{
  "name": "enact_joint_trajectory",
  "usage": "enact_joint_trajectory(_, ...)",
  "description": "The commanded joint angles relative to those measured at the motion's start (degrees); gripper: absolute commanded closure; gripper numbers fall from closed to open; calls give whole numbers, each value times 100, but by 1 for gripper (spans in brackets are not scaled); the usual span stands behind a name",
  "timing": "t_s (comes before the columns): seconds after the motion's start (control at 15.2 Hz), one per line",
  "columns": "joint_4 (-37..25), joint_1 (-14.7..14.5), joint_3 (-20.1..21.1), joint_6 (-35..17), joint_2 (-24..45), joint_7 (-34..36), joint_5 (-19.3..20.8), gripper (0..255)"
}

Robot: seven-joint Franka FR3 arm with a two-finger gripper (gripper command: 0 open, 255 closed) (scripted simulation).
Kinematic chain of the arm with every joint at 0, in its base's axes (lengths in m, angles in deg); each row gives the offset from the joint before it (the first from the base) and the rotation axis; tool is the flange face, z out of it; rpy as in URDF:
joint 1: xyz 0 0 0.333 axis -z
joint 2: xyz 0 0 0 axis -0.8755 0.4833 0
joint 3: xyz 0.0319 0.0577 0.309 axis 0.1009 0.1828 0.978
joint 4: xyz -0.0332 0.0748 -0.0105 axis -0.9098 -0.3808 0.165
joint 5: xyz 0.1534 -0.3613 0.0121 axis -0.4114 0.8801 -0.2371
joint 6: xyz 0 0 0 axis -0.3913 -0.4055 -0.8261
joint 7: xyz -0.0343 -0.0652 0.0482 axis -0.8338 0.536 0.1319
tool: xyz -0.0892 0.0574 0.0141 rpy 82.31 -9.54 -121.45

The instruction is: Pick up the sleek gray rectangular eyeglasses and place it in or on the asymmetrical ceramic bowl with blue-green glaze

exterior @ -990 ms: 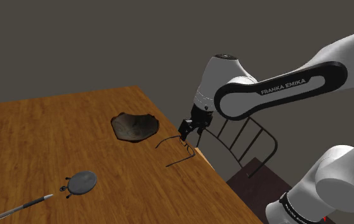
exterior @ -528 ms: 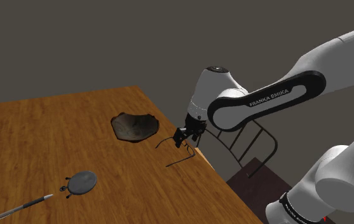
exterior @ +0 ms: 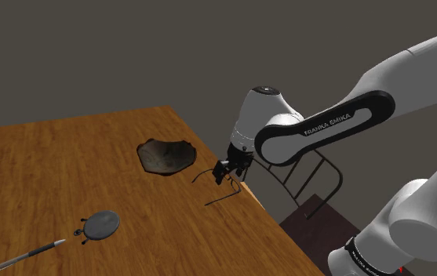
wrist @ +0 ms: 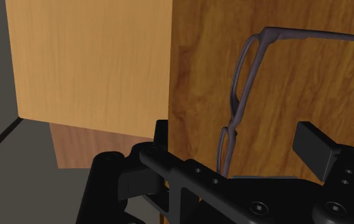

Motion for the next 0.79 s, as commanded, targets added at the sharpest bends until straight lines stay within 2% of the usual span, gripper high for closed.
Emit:
enact_joint_trajectory(0.0,0,0,0,0,0,0,0,0)
enact_joint_trajectory(0.07,0,0,0,0,0,0,0,255)
enact_joint_trajectory(0.73,-26,-9,-12,85,-63,-22,-32,255)
